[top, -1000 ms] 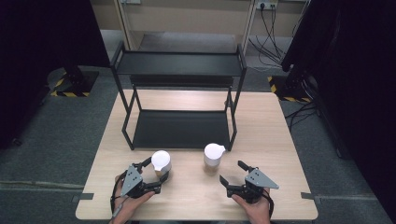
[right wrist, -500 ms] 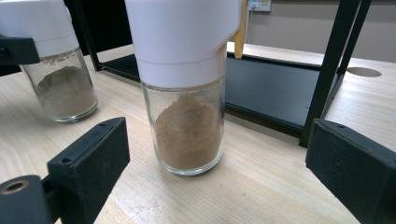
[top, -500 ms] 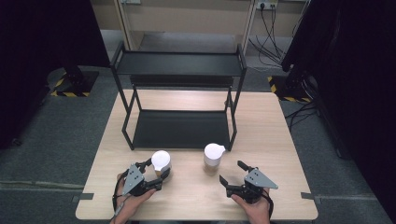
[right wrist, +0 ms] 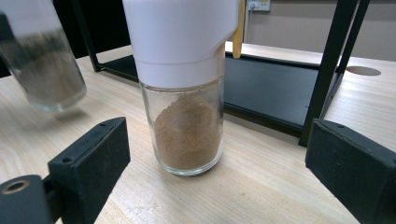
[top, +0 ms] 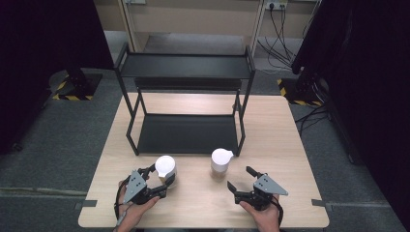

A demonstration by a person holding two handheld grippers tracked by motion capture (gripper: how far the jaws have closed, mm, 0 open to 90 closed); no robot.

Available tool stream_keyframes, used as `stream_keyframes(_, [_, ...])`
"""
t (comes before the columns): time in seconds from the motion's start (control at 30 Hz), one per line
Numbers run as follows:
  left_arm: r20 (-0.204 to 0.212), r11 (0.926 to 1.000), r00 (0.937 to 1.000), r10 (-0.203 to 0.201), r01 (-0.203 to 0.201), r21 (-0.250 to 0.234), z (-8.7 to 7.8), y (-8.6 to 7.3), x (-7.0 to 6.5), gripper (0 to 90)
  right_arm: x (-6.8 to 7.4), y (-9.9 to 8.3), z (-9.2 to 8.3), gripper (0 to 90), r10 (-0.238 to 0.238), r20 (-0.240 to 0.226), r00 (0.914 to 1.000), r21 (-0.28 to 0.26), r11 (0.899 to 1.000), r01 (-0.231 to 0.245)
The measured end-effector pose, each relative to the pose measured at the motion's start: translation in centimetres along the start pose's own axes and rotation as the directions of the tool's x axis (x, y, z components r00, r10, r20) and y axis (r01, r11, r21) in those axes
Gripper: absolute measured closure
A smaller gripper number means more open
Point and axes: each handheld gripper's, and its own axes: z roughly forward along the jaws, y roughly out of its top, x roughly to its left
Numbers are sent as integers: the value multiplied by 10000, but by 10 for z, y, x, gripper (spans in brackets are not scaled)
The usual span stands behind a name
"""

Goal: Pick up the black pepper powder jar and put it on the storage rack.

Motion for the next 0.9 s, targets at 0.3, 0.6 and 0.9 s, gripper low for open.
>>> stream_keyframes(0.3, [-191, 9992, 9993, 326, -330, -235, -2, 27, -6, 302, 0, 0, 0, 68, 55, 9, 10000, 0, 10000, -55])
stream_keyframes(0.6, [-432, 9983, 9985, 324, -344, -465, -1, 51, -3, 303, 0, 0, 0, 68, 33, 13, 10000, 2, 10000, -33])
stream_keyframes(0.9, [-692, 9965, 9969, 362, -412, -723, 6, 64, -1, 303, -1, 0, 0, 68, 106, -2, 9999, -23, 9999, -106])
